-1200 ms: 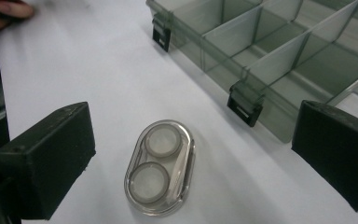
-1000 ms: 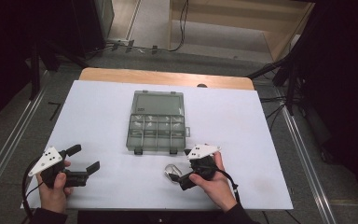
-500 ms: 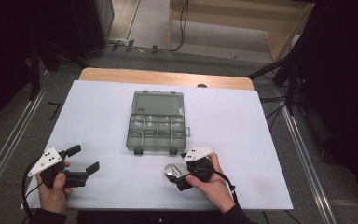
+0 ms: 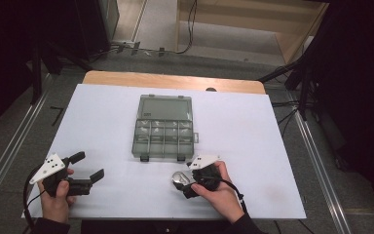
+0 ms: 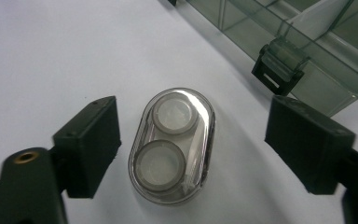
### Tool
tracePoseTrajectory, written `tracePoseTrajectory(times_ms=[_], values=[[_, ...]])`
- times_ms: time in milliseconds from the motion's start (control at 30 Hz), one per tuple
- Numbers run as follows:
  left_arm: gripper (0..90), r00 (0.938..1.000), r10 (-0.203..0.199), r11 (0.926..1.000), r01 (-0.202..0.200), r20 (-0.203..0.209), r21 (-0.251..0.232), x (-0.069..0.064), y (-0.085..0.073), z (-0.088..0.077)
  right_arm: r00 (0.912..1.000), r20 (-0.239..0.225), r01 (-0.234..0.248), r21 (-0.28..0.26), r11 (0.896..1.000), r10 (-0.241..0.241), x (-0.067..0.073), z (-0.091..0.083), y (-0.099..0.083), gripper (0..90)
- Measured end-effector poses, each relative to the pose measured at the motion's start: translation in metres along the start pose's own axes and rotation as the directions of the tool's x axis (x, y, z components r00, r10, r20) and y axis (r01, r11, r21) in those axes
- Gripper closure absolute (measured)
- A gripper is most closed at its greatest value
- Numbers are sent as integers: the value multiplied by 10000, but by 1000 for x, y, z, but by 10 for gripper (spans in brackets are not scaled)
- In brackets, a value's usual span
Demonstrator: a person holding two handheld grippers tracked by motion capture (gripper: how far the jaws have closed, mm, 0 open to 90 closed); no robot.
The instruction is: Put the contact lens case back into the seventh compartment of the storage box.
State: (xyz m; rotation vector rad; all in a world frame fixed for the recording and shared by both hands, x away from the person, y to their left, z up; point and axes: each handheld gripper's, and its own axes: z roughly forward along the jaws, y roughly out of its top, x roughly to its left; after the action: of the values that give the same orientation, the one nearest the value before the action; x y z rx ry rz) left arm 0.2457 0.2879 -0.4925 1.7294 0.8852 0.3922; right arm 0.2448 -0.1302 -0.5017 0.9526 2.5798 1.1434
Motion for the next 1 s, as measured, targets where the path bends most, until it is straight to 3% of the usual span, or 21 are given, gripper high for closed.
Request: tracePoseTrajectory(times_ms=[467,1000], values=[[0,9999,-34,9999,33,115,168,0,0,2,9998,80,195,304,9993,-198,5,5,0,327],[0,9999,35,9999,-37,158,136,0,0,2,9996,-47,287,544,9981,-285,8,11,-3,373]])
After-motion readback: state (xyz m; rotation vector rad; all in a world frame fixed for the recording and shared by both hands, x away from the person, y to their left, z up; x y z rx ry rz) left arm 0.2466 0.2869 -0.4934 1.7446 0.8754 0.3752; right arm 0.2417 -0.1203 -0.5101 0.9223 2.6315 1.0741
